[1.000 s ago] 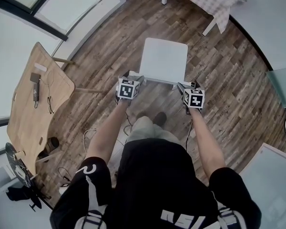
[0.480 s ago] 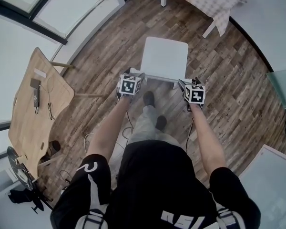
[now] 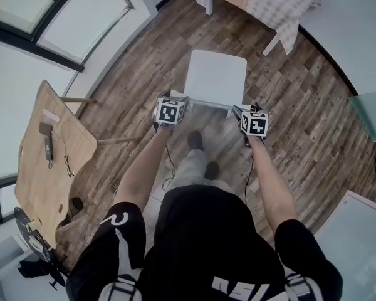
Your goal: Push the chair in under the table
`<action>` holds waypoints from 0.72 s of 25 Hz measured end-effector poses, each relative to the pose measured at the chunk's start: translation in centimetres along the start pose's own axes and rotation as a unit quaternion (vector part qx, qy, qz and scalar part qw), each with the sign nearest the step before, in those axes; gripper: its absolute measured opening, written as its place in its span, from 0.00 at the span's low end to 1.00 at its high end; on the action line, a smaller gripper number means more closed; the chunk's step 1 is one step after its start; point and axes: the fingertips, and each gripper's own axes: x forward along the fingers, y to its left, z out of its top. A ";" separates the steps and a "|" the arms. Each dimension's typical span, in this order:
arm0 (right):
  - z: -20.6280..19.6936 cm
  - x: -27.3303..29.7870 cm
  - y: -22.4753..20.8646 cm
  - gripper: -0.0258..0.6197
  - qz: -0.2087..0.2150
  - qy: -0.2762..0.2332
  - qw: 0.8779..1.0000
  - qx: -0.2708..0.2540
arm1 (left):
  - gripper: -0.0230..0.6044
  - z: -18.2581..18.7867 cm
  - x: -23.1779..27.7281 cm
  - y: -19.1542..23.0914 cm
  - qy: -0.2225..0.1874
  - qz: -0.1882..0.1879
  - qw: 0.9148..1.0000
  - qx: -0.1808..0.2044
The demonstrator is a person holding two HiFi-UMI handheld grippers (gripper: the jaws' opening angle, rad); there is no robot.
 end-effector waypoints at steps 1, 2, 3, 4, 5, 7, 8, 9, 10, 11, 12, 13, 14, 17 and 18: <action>0.5 0.4 -0.3 0.71 -0.001 0.000 1.000 0.001 | 0.57 0.6 0.5 0.2 0.001 -0.001 1.000 0.001; 1.0 0.8 -0.5 0.71 -0.002 0.000 1.000 0.002 | 0.57 1.1 0.9 0.4 0.002 -0.002 1.000 0.002; 1.5 1.1 -0.8 0.71 -0.003 0.000 1.000 0.004 | 0.57 1.7 1.3 0.6 0.003 -0.003 1.000 0.003; 2.0 1.5 -1.0 0.71 -0.005 0.001 1.000 0.005 | 0.57 2.2 1.8 0.9 0.004 -0.005 1.000 0.004; 2.4 1.9 -1.2 0.71 -0.006 0.001 1.000 0.007 | 0.57 2.8 2.2 1.1 0.005 -0.006 1.000 0.006; 3.4 2.6 -1.4 0.71 -0.009 0.000 1.000 0.011 | 0.57 3.9 3.0 1.7 0.005 -0.009 1.000 0.009; 3.8 2.9 -1.6 0.71 -0.010 0.000 1.000 0.012 | 0.57 4.4 3.4 2.0 0.005 -0.011 1.000 0.011; 4.2 3.3 -1.7 0.71 -0.011 0.000 1.000 0.014 | 0.57 4.9 3.8 2.2 0.004 -0.013 1.000 0.013; 4.6 3.6 -1.8 0.71 -0.013 0.000 1.000 0.016 | 0.57 5.3 4.2 2.5 0.003 -0.015 1.000 0.015; 5.0 4.0 -1.9 0.71 -0.015 0.000 1.000 0.017 | 0.57 5.8 4.6 2.8 0.004 -0.017 1.000 0.016; 5.4 4.3 -2.1 0.71 -0.016 0.000 1.000 0.019 | 0.57 6.3 4.9 3.0 0.006 -0.018 1.000 0.017; 5.9 4.7 -2.2 0.71 -0.016 0.000 1.000 0.021 | 0.57 6.8 5.3 3.3 0.008 -0.019 1.000 0.019; 6.3 5.0 -2.4 0.71 -0.017 -0.001 1.000 0.023 | 0.57 7.3 5.6 3.5 0.010 -0.020 1.000 0.020; 7.2 5.9 -2.7 0.71 -0.021 0.000 0.999 0.028 | 0.57 8.5 6.7 4.1 0.009 -0.025 0.999 0.025; 7.5 6.2 -2.8 0.71 -0.023 0.000 0.999 0.030 | 0.57 8.8 7.0 4.3 0.007 -0.027 0.999 0.028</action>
